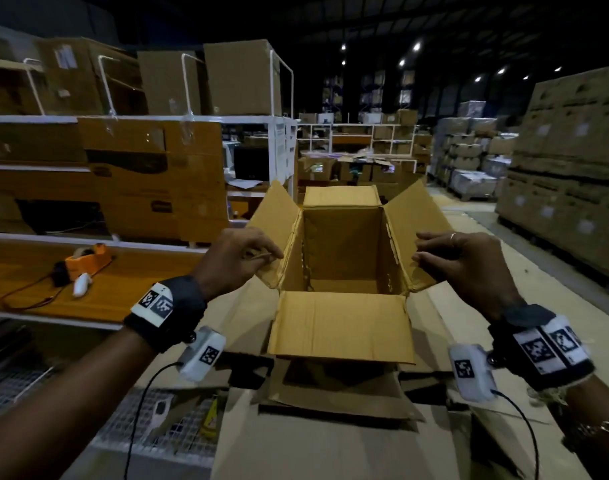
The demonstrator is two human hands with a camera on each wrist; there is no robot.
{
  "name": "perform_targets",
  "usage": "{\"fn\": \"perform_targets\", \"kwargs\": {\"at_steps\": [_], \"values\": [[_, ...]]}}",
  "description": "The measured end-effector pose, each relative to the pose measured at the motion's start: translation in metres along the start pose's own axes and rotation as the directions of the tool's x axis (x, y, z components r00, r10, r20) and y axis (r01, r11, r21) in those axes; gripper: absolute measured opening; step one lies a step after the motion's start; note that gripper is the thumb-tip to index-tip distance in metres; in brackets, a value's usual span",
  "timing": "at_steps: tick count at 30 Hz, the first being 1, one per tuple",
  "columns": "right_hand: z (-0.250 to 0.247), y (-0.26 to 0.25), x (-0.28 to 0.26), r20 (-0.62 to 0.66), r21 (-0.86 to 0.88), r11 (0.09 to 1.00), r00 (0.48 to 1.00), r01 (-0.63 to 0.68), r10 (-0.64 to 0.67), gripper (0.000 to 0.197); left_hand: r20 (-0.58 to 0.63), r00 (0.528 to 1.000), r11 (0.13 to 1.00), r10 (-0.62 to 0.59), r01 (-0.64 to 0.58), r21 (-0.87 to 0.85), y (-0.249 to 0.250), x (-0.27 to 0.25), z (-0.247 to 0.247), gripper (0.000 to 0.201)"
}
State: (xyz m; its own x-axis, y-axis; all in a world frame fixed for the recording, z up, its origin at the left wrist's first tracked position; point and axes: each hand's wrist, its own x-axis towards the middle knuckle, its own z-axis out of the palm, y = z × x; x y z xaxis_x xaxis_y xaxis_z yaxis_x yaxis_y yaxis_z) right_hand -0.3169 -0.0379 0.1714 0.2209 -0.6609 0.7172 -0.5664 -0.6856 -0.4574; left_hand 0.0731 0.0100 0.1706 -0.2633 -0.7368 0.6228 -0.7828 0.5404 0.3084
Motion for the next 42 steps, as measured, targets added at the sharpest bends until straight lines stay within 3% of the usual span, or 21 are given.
{"fn": "perform_targets", "kwargs": {"at_steps": [10,22,28,34,42], "values": [[0.004,-0.02,0.036,0.162,-0.106,0.991,0.982,-0.085,0.102,0.021,0.123,0.981,0.988,-0.152,0.148,0.041,0.002,0.021,-0.004,0.022],[0.005,-0.025,0.073,0.29,-0.198,0.98,0.955,-0.012,0.07,0.013,0.266,0.937,0.974,-0.228,0.214,0.079,0.007,0.059,-0.027,0.018],[0.026,0.005,0.055,0.304,-0.232,0.968,0.938,-0.094,0.164,0.017,0.257,0.936,0.97,-0.24,0.219,0.108,0.007,0.045,0.0,0.018],[0.046,0.033,0.027,0.327,-0.199,0.974,0.93,-0.106,0.168,0.016,0.194,0.936,0.955,-0.294,0.278,0.101,-0.008,0.024,0.037,0.026],[0.073,0.058,-0.007,0.347,-0.205,0.969,0.915,-0.138,0.204,0.014,0.24,0.903,0.934,-0.356,0.338,0.113,-0.017,-0.001,0.069,0.026]]}}
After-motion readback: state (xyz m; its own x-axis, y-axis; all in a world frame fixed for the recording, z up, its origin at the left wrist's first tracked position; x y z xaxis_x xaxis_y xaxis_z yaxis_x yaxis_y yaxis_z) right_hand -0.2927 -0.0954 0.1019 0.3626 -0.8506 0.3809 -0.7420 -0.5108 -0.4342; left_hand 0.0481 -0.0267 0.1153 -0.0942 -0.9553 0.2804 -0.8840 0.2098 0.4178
